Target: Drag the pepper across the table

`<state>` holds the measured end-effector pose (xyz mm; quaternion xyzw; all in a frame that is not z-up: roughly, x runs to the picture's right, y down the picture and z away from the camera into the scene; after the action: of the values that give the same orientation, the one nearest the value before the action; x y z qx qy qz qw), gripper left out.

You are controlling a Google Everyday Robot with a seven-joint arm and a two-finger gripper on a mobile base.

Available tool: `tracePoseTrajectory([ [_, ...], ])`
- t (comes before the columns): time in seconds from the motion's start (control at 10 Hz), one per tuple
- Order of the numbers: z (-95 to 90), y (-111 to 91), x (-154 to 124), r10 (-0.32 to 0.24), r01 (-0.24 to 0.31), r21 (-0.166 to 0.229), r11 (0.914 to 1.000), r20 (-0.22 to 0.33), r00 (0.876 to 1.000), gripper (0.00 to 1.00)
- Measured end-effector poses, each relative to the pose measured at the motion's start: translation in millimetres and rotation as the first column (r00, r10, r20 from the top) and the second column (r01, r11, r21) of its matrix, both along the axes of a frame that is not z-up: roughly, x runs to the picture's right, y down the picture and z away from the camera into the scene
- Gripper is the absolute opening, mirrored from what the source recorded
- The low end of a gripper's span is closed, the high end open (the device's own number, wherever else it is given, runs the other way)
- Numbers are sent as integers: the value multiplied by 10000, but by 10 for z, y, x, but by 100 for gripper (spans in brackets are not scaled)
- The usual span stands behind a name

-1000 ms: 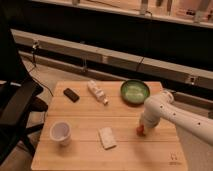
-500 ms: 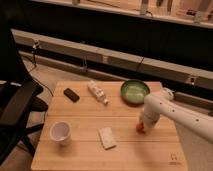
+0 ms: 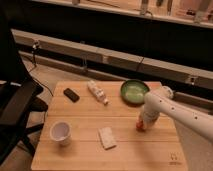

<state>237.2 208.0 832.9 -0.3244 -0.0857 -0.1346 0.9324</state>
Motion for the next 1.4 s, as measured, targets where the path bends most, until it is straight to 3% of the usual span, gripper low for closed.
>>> tracePoseTrajectory([
  [1.4, 63, -53, 73, 409, -409, -11, 9992, -153, 9990, 0],
])
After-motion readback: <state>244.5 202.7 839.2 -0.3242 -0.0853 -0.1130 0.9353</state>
